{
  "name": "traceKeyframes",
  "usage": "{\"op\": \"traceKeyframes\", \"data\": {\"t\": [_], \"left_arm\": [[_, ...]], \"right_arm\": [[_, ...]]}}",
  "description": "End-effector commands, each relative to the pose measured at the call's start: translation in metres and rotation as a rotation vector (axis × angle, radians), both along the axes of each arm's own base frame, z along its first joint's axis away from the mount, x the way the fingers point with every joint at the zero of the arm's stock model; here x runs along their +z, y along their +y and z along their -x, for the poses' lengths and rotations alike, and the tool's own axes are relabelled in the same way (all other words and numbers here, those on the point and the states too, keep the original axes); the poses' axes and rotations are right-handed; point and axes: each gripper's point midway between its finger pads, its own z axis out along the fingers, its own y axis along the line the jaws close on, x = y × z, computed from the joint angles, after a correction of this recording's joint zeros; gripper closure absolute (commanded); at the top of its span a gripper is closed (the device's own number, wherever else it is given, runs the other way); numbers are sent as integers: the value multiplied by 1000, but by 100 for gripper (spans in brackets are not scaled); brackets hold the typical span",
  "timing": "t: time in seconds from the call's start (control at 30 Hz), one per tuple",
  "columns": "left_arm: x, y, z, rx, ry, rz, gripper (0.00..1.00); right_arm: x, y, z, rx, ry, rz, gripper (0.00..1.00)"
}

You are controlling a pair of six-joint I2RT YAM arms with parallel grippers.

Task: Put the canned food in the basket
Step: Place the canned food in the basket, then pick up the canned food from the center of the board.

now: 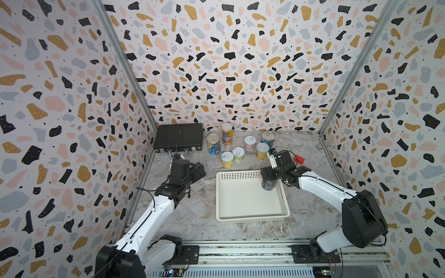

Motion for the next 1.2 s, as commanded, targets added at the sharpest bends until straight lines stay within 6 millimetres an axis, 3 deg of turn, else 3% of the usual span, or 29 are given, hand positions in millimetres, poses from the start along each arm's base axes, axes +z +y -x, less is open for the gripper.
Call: {"op": "traceKeyframes", "data": {"t": [0.0, 0.07, 0.27, 0.4, 0.5, 0.63, 0.8, 1.0, 1.17], "left_arm": [[17, 3, -7, 11, -50, -5, 0], [17, -1, -7, -14, -55, 2, 0], [40, -25, -29, -103, -100, 34, 0], [49, -56, -68, -162, -69, -58, 0], [42, -74, -104, -213, 8, -125, 0], [44, -96, -148, -262, -13, -145, 0], [24, -121, -196, -349, 7, -254, 0], [9, -148, -241, -441, 11, -374, 0], [1, -154, -273, -445, 6, -459, 0]], "right_arm": [[18, -1, 0, -6, -49, -15, 0], [25, -1, 0, -5, -63, -25, 0], [51, 7, 8, 16, -97, -125, 0], [63, 1, 13, -2, -128, -130, 0], [69, -8, 14, -38, -151, -117, 0], [74, -18, 14, -66, -202, -97, 0], [76, -30, 12, -109, -241, -55, 0], [75, -23, 13, -89, -241, -94, 0], [73, -26, 11, -98, -240, -76, 0]]}}
